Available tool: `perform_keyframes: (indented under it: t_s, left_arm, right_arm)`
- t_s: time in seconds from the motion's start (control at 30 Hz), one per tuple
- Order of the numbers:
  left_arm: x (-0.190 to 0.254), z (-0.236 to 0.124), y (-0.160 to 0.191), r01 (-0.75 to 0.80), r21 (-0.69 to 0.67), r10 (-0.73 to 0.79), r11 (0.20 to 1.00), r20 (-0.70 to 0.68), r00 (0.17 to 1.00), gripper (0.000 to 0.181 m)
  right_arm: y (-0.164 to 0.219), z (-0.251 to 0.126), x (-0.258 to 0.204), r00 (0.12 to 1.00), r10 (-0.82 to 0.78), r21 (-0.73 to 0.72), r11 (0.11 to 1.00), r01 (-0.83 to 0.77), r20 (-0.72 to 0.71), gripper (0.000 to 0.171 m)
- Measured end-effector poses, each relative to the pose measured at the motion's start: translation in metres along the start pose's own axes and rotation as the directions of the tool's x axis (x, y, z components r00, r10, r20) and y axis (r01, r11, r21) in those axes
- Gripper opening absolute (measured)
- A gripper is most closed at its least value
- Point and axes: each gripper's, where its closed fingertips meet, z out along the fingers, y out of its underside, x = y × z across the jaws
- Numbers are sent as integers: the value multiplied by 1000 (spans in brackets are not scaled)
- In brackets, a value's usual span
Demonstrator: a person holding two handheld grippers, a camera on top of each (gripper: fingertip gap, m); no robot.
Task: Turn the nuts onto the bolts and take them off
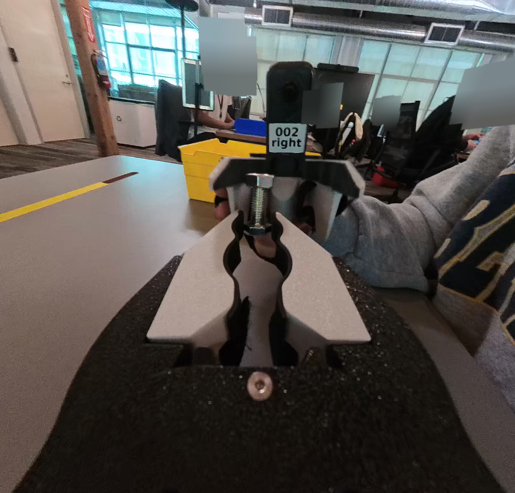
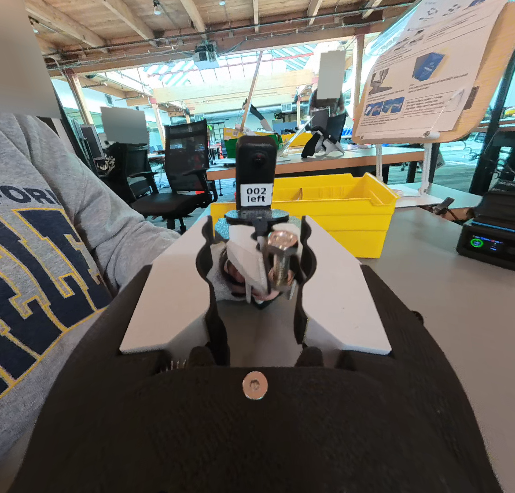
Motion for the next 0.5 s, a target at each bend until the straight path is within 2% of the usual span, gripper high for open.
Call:
perform_keyframes:
  t_s: [0.1, 0.17, 0.3, 0.4, 0.5]
  left_arm:
    - [-18, -15, -13, 2, 77, -9, 997, 95, 995, 17]
    - [-31, -27, -19, 16, 117, -35, 993, 160, 987, 17]
    - [-17, -17, -13, 32, 74, -37, 997, 71, 997, 17]
    - [0, -1, 1, 0, -9, 0, 1000, 3, 1000, 17]
    - [-12, -7, -5, 16, 35, -18, 999, 62, 998, 17]
  right_arm:
    - [2, -5, 8, 999, 5, -13, 1000, -5, -37, 59]
    - [-2, -10, 9, 1000, 14, 16, 1000, -14, -26, 45]
    - [-6, -9, 17, 997, 10, 51, 999, -6, -80, 52]
    - [-5, -2, 9, 999, 8, 63, 998, -5, -52, 52]
    - [-1, -1, 11, 998, 0, 45, 999, 3, -68, 53]
